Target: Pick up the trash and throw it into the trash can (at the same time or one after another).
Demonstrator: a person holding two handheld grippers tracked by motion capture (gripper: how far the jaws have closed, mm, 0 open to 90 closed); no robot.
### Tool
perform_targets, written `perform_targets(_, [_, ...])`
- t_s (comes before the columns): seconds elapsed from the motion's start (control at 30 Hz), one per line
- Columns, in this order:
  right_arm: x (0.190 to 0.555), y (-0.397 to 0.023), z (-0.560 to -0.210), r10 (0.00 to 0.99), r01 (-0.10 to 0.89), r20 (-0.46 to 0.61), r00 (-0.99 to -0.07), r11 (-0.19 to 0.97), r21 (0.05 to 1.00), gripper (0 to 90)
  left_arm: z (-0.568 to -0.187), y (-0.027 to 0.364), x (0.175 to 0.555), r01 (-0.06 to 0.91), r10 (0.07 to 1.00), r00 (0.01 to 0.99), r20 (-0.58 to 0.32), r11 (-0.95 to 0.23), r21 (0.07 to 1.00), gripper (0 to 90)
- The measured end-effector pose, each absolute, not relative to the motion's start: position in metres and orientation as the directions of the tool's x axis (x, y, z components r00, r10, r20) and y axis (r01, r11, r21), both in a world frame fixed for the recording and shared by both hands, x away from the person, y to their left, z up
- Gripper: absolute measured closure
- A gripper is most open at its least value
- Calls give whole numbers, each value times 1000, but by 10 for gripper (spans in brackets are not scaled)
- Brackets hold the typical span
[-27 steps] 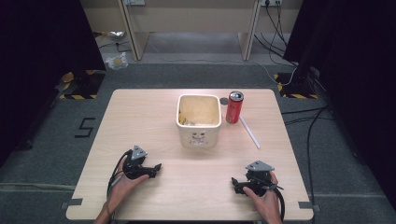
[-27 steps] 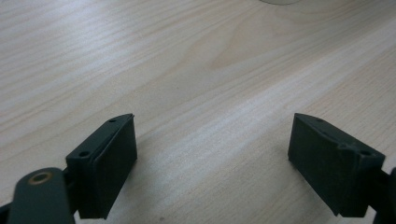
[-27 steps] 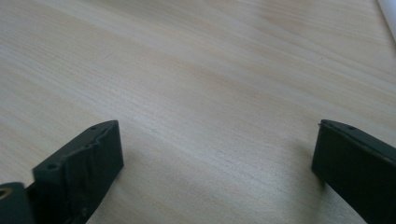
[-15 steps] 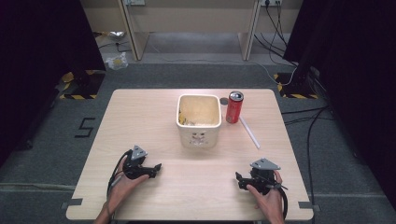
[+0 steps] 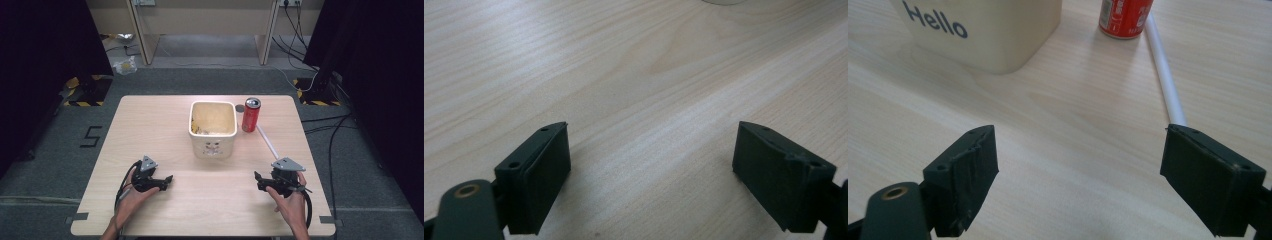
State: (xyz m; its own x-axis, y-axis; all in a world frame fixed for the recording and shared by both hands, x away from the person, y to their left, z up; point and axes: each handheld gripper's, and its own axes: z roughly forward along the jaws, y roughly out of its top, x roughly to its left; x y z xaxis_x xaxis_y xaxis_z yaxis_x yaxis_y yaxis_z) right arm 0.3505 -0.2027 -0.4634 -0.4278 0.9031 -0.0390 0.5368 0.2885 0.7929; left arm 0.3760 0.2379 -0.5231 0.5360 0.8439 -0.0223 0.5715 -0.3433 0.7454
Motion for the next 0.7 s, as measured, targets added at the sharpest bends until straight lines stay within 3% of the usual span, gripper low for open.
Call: perform_targets(0.7, [398,-200,-440,913,508,-42,-406,264,820,152,-523,238,376,571,844,536,-23,-343,746,146])
